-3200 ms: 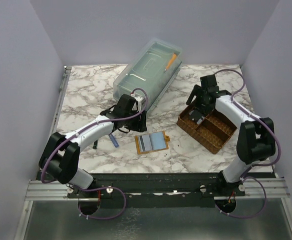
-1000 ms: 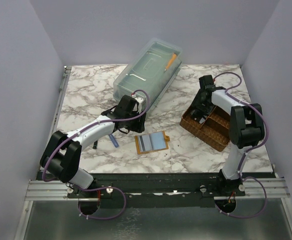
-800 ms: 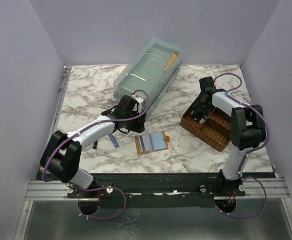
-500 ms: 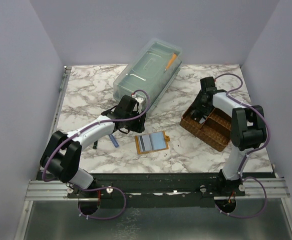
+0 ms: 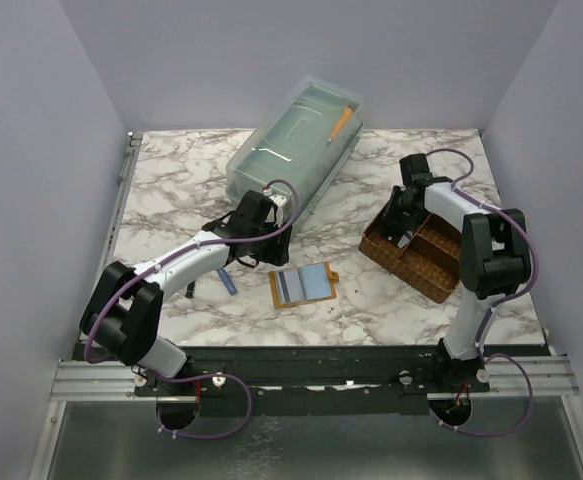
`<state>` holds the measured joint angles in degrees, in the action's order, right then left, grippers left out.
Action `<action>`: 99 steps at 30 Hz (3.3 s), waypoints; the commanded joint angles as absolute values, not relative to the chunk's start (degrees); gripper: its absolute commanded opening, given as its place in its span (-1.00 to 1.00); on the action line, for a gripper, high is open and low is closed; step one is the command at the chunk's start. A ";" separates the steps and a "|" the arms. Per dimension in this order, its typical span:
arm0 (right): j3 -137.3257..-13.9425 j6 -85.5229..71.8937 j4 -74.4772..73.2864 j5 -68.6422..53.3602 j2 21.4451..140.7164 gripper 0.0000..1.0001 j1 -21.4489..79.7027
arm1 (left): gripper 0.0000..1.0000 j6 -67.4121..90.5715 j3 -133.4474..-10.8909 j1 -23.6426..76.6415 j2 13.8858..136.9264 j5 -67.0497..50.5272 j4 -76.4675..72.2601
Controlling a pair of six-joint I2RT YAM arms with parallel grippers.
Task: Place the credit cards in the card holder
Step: Pick up the credit card from the storage box.
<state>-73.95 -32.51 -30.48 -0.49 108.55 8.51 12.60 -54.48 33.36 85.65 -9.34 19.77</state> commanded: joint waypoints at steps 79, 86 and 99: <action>-89.32 -36.62 -54.82 7.52 115.74 0.09 5.39 | 0.22 15.48 -75.79 27.52 88.58 -2.35 53.00; -87.09 -34.93 -54.33 5.42 116.26 0.19 5.45 | 0.22 15.51 -75.40 27.25 88.24 -2.46 52.91; -81.09 -36.20 -51.00 3.60 119.15 0.26 5.54 | 0.22 15.16 -75.23 27.16 87.87 -1.65 52.73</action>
